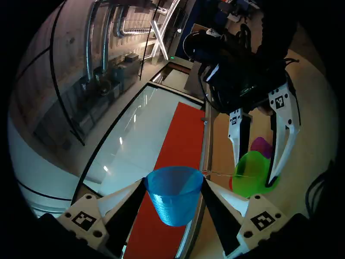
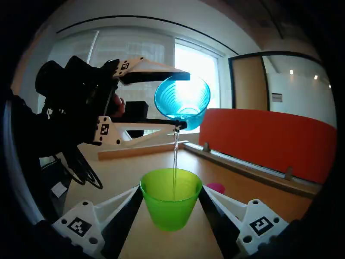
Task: Pour water
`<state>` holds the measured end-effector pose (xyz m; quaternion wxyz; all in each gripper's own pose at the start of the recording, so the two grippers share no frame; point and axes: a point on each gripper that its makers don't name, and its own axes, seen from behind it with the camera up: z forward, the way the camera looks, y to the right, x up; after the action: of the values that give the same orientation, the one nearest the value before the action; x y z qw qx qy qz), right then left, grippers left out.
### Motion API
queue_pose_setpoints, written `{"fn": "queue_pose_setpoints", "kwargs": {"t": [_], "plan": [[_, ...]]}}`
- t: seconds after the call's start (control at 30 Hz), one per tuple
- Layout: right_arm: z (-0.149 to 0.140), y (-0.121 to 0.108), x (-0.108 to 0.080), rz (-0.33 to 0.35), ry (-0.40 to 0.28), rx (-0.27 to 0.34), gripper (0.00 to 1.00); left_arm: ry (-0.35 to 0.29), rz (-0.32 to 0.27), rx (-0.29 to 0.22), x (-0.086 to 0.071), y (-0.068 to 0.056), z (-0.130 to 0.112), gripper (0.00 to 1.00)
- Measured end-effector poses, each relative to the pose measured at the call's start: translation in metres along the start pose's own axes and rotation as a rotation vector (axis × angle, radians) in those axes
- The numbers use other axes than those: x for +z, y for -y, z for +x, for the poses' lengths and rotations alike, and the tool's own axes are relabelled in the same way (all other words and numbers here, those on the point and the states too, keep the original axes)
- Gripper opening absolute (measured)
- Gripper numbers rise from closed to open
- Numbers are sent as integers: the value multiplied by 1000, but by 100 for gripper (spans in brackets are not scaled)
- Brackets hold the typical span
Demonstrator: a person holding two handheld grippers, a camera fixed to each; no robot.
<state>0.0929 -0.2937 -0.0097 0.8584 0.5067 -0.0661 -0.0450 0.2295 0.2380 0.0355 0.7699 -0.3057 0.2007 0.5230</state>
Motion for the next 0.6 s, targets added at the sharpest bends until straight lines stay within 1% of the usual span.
{"fn": "queue_pose_setpoints", "kwargs": {"t": [0.2, 0.6], "plan": [[-1, -1, -1, -1, -1, -1, 92, 2, -1, 6, 0, -4, -1, 89], [-1, -1, 0, -4, -3, 1, 92, 1, -2, 31, -1, -2, 2, 89]]}}
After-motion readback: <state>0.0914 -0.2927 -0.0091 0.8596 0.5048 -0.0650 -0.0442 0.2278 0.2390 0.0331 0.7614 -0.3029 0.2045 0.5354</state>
